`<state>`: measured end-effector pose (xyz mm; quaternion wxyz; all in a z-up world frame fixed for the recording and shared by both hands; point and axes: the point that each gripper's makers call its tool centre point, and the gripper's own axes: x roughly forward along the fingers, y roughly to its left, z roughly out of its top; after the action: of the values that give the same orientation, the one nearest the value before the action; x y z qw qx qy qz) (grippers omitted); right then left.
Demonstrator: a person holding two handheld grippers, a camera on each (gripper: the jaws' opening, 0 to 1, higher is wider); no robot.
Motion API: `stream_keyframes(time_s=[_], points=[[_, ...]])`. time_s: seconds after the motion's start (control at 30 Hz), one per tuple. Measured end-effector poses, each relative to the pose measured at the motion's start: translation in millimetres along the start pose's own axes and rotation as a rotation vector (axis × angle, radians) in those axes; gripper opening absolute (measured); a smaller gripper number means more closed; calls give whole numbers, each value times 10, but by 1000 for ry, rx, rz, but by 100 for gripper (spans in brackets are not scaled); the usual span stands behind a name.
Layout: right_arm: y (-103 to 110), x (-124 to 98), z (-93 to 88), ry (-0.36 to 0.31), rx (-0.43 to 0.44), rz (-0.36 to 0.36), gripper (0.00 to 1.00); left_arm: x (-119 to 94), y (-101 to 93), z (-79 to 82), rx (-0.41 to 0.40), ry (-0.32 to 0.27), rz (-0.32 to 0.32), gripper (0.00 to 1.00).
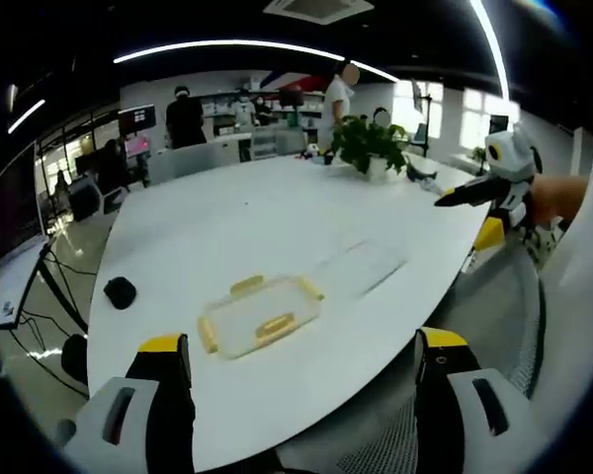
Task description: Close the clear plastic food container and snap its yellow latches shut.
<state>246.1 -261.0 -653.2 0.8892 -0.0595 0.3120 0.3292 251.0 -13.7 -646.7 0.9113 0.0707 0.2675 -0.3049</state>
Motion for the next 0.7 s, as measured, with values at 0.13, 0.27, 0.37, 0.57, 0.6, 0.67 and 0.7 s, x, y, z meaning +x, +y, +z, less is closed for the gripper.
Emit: stream_keyframes(time_s=[0.13,0.27,0.37,0.57,0.6,0.67,0.7], points=[[-4,0,11,-1,-2,-1,99,-5,6,-5,-3,-2,1,92],[-12,2,16,-1,-2,-2,99,-9,7,-2,-10,-7,-1,92],[-23,3,25,-7,5,-6,99,-14,16,3,-15,-13,-1,92],[-9,4,25,-10,7,-3,99,-21,22,-7,-8,-6,-1,91],[-5,2,24,-9,10,-3,99,-22,26,-11,-5,-4,0,91],[-8,0,26,-12,12,-4,99,-24,28,-11,-8,-4,-1,91],[-9,-1,28,-13,12,-5,99,-25,30,-8,-8,-6,-1,91]])
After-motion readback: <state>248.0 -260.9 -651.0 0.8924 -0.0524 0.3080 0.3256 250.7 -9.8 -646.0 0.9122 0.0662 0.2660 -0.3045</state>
